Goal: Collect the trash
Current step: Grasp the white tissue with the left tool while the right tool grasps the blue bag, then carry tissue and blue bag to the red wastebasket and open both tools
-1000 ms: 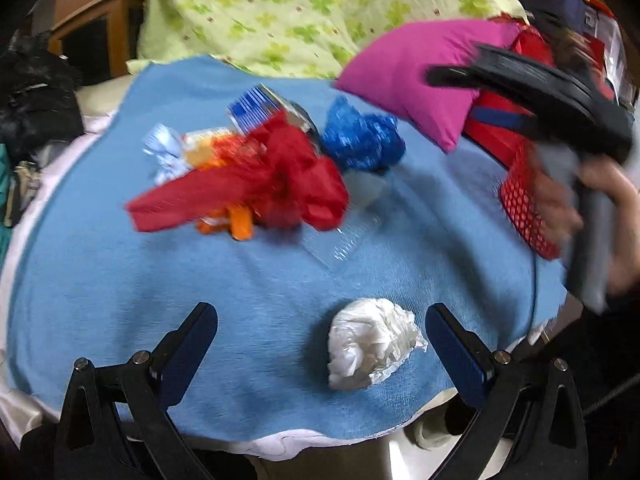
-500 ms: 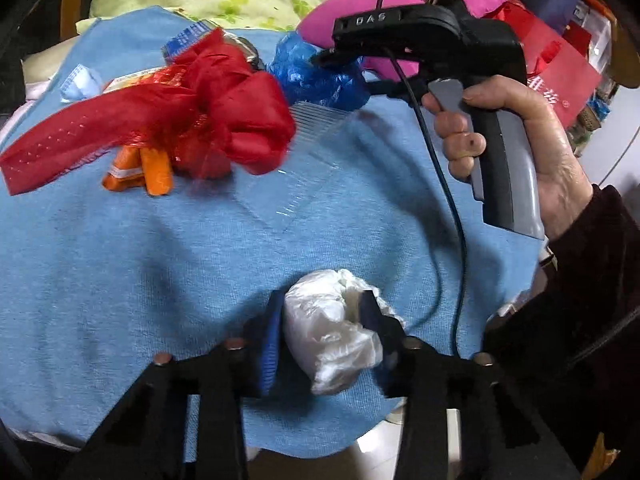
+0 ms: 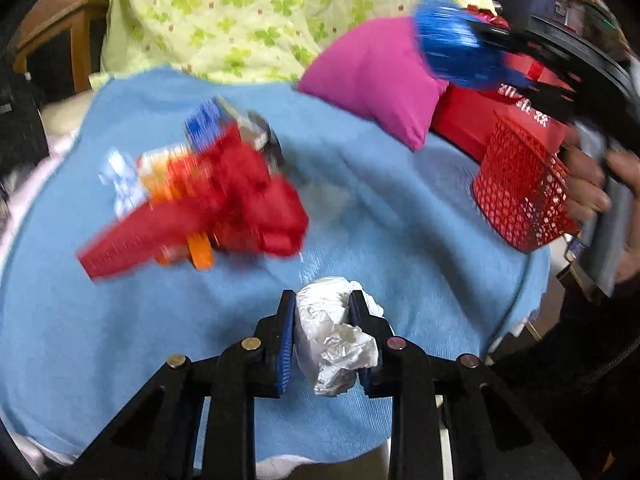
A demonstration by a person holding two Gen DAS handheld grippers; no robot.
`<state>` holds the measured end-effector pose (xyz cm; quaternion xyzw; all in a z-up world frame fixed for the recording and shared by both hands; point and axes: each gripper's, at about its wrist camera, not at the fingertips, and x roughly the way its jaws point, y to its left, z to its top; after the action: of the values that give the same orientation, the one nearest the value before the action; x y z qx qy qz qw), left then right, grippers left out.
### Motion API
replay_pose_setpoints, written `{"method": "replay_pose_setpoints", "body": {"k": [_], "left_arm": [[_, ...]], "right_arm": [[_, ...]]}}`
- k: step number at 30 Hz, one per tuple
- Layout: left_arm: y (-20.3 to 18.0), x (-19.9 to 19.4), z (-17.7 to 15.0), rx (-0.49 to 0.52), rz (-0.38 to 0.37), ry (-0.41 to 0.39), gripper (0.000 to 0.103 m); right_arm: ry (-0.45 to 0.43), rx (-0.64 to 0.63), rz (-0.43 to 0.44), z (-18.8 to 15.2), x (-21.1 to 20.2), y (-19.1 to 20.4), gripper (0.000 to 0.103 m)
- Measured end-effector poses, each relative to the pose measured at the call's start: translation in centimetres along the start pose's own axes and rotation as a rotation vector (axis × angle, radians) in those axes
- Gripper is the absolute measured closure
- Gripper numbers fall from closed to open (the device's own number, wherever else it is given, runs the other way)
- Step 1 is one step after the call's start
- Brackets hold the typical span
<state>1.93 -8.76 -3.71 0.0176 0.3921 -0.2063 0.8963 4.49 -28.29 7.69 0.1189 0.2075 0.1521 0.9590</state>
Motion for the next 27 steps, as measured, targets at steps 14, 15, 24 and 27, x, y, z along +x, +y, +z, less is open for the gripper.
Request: {"method": "replay_pose_setpoints", "body": {"k": [14,15,24,27], "left_arm": [[-12.6,-3.7,13.3,0.251,-0.162,-0.216,0.075],[-14.3,-3.3,14.4,0.261,-0.189,-0.224,0.075],[-24.5,1.4,18.5,0.312,-0.31,-0.179,0.066],[-25.5,2.7,18.4,0.319,-0.287,-0.155,0.04]], "right_arm": [[-0.248,0.345,-0.223,-1.4,-16.0,-13.0,0.042],[-0.254,0.376,-0.238,-1.7,-16.4,-13.9,0.042],[-0.239,0.623,-0.278,-3.7,-18.3,-21.9,0.036],[-0.234,0.653,-0.272,-4.1,-18.3,-22.5,0.029]]}}
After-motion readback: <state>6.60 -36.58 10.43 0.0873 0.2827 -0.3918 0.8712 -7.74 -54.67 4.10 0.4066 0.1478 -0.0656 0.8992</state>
